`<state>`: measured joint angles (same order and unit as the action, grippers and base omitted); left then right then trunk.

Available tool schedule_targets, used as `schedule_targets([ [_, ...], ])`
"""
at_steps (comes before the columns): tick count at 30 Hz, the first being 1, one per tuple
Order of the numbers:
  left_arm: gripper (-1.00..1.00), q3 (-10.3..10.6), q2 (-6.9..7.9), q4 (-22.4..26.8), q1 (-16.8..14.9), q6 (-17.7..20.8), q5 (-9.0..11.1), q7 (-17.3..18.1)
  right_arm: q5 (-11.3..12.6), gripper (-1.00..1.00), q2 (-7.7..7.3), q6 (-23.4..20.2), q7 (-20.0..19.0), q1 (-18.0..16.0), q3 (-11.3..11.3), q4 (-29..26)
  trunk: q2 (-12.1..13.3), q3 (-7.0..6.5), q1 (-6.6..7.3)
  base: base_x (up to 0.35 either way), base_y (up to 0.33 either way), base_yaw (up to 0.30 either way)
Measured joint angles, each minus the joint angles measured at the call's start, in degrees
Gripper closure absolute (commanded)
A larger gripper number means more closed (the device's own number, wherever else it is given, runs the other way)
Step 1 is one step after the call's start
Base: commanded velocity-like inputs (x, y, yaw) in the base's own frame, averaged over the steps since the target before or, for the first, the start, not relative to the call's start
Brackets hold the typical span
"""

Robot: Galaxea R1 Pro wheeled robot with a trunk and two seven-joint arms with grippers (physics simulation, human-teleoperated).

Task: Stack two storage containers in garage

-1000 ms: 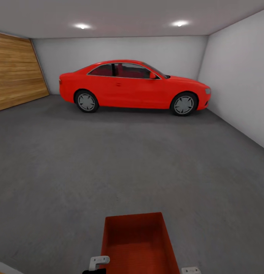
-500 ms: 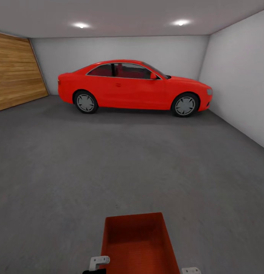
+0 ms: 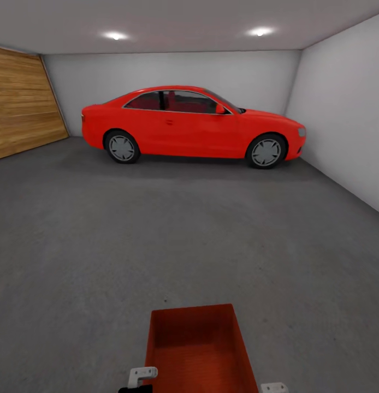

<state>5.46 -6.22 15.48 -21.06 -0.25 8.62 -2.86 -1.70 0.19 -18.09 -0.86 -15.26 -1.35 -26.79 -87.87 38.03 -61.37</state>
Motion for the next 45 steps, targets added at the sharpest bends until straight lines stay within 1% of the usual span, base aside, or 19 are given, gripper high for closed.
schedule_targets([
  [10,1.0,-0.11,0.0,-0.08,0.01,0.58,-0.05,-0.01,-0.06,1.0,0.02,-0.84,-0.05,0.02,0.03,-0.04,0.0,0.0,0.02,0.094,-0.001,0.0],
  [45,1.0,-0.12,0.01,-0.08,0.01,0.3,-0.03,0.02,-0.03,1.0,0.02,-0.49,0.0,-0.02,-0.02,-0.01,0.0,0.0,0.02,0.216,-0.011,0.0],
])
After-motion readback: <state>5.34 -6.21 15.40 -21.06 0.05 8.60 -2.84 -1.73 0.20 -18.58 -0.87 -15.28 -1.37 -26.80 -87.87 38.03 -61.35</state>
